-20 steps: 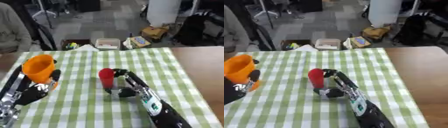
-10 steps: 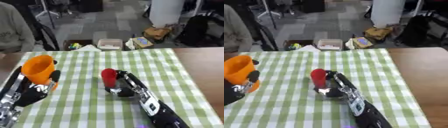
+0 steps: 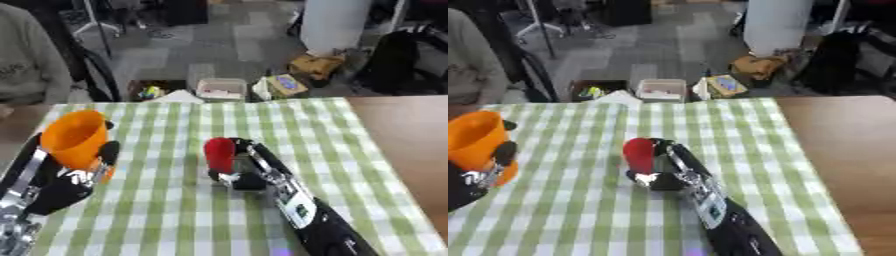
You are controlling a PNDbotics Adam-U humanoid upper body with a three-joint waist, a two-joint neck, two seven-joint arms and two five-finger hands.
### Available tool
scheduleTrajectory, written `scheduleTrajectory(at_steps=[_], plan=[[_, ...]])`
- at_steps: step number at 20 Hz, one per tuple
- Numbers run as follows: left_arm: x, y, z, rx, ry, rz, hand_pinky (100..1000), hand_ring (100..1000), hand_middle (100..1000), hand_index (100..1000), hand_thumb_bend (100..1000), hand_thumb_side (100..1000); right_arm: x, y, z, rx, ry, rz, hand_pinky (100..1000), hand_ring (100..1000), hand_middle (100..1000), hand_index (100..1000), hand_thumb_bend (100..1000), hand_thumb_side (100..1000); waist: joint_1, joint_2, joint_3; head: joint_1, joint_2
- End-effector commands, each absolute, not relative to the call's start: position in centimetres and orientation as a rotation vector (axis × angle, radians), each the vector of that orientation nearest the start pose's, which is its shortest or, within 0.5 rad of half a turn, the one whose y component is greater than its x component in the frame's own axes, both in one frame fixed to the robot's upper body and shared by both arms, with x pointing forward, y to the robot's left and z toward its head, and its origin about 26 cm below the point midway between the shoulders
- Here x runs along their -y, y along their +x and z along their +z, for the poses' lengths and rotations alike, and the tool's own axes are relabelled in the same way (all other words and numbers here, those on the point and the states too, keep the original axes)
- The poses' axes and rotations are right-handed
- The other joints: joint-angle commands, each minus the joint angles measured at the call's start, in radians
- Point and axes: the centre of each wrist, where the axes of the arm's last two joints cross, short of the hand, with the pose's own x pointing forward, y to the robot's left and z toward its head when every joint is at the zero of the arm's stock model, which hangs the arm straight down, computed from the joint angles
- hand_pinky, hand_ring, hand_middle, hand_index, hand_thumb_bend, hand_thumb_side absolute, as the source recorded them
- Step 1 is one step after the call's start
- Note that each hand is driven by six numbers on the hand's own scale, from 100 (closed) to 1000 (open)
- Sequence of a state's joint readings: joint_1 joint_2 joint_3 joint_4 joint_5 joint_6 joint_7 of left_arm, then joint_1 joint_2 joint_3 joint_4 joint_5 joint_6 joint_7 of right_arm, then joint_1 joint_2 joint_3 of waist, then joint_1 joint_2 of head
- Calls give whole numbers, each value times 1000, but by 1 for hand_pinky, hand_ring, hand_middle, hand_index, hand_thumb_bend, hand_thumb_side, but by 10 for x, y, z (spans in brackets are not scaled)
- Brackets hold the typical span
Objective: Pour the contents of one cup into another cup.
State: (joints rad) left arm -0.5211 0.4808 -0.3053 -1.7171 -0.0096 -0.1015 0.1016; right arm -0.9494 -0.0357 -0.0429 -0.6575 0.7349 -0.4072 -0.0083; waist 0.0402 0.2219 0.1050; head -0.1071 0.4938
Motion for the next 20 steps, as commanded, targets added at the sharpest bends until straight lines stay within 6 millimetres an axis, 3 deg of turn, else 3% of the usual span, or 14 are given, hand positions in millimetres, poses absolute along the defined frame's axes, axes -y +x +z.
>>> scheduleTrajectory(at_steps=[1,9,13,15,16,17,18,20], plan=[[-214,352,197,2264,130,-709,466,410,421,691,100,506,142,483,94,1933,-362,1004,880,748,606,900,526,543,0,-16,4,-2,-8],[-212,352,197,2263,124,-716,466,414,421,691,100,513,128,482,95,1938,-376,1056,883,731,563,886,497,531,-8,-13,17,-5,-10],[-212,352,197,2261,120,-715,466,415,421,691,100,518,125,482,94,1944,-383,1059,869,671,433,828,394,480,-10,-13,22,-6,-11],[-212,352,197,2260,119,-715,465,415,421,691,100,518,124,481,93,1947,-387,1051,856,628,341,778,301,414,-11,-13,23,-6,-11],[-212,352,197,2260,119,-715,465,415,420,691,100,518,124,481,93,1948,-388,1047,846,601,288,733,210,338,-11,-13,23,-6,-11],[-212,352,198,2260,119,-714,465,415,420,691,100,518,124,481,92,1949,-389,1042,843,592,272,717,188,319,-11,-13,23,-5,-12],[-212,352,198,2260,119,-714,465,415,420,691,100,518,124,481,92,1949,-391,1038,834,566,230,674,100,237,-11,-13,23,-5,-12],[-212,352,197,2260,119,-713,465,415,420,691,100,517,124,481,90,1948,-396,1027,824,538,184,626,100,143,-11,-13,22,-5,-12]])
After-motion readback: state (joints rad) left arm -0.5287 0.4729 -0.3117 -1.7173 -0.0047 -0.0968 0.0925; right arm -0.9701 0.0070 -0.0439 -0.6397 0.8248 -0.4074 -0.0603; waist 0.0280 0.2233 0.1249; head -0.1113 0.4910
